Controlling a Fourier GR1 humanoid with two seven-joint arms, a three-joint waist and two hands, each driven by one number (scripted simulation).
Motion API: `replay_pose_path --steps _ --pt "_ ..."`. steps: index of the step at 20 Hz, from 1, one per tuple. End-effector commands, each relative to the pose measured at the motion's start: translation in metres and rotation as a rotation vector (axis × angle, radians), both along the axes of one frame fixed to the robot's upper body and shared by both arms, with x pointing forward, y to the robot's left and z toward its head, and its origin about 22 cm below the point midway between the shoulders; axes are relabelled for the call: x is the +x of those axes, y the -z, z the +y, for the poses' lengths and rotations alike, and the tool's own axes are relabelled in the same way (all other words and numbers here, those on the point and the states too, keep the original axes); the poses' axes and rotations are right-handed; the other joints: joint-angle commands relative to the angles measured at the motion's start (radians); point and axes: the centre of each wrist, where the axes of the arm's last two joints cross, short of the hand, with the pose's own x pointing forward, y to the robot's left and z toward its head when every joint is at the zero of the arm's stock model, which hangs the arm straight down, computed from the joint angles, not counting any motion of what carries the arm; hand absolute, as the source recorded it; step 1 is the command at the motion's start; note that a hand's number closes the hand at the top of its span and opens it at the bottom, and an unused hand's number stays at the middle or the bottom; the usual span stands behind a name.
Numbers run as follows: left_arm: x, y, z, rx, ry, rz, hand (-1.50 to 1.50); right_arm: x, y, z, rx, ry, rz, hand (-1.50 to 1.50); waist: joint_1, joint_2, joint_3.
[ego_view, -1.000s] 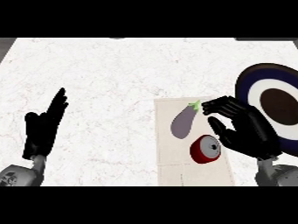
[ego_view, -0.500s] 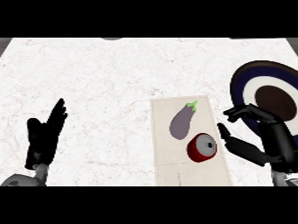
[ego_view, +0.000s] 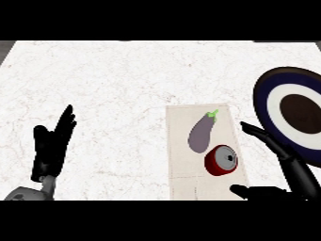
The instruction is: Pick the can from the placemat and place it in the plate
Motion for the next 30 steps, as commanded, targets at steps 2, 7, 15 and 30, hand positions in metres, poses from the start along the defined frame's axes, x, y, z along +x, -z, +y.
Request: replay_pose_path --steps 2,7,15,30 --pt "0.012 0.001 -0.002 0.001 -0.015 -0.008 0.0 0.009 -0.032 -0.007 -0.309 0.037 -0.008 -1.5 0.0 0.003 -0.003" --pt "-0.006 0.001 -0.01 0.001 0.015 0.008 0.0 0.0 -0.068 0.013 -0.484 -0.005 0.1 -1.5 0.011 0.0 -0.002" --pt "0.003 0.005 -0.006 -0.009 0.007 0.001 0.0 -0.006 -0.071 0.028 -0.667 -0.151 0.374 -1.5 0.006 0.001 0.0" --pt "0.002 0.007 0.0 -0.008 0.013 -0.008 0.0 0.039 -0.038 0.065 -0.707 -0.166 0.437 -1.5 0.009 0.003 0.0"
